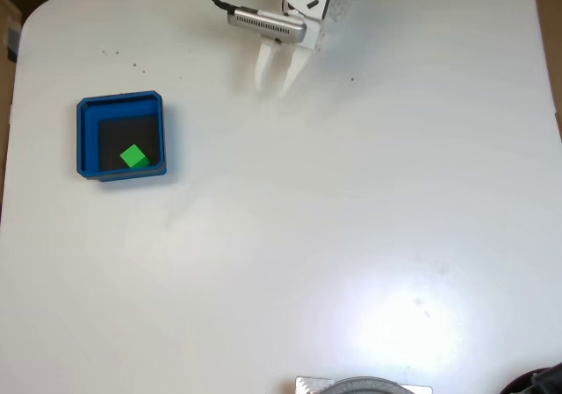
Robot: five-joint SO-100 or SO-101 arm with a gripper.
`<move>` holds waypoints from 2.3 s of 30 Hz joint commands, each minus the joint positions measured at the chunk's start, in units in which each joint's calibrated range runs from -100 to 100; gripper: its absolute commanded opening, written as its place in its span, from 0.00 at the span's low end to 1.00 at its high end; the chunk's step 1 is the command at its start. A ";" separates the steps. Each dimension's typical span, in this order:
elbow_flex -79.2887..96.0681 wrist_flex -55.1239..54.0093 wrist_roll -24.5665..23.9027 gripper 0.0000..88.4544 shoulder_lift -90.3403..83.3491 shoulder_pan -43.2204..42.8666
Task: Pick up green cube and drop it in the blue box
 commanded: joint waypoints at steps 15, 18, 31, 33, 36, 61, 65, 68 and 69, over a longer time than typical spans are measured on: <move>0.45 -1.48 0.15 0.15 -1.42 -17.16; 0.45 -1.48 0.15 0.15 -1.42 -19.68; 0.45 -1.48 0.20 0.15 -1.42 -24.64; 0.45 -1.48 0.20 0.15 -1.42 -24.64; 0.45 -1.48 0.20 0.13 -1.42 -24.64; 0.45 -1.39 0.24 0.02 -1.42 -24.56; 0.45 -1.39 0.24 0.02 -1.42 -24.56; 0.45 -1.39 0.24 0.02 -1.33 -24.56; 0.45 -1.39 0.24 0.02 -1.25 -24.56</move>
